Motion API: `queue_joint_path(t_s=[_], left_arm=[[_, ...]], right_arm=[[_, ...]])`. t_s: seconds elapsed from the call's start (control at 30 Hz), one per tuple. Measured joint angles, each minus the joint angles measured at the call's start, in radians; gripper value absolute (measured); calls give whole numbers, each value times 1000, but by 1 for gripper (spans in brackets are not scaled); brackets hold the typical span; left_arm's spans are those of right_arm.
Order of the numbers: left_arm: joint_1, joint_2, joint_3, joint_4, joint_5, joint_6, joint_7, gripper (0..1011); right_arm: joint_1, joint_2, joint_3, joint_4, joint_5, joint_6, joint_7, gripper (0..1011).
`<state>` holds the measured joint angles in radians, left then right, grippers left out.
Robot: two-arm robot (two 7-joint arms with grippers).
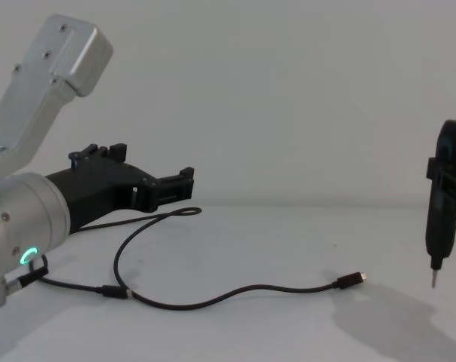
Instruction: Pick up the data cable with the one hand.
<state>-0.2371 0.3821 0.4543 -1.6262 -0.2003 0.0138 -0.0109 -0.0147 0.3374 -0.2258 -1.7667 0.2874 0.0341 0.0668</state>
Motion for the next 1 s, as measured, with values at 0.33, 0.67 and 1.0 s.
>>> queue_joint_path(t_s=[0.33, 0.67, 1.0], left_arm=[[0, 0, 0, 0, 0, 0, 0, 1002], [-2, 7, 0, -8, -2, 7, -20, 1002], [-22, 48, 6, -36, -38, 46, -130, 1002]], right_arm=[[0, 0, 0, 0, 0, 0, 0, 274], [0, 0, 0, 0, 0, 0, 0, 275], [0, 0, 0, 0, 0, 0, 0, 274]])
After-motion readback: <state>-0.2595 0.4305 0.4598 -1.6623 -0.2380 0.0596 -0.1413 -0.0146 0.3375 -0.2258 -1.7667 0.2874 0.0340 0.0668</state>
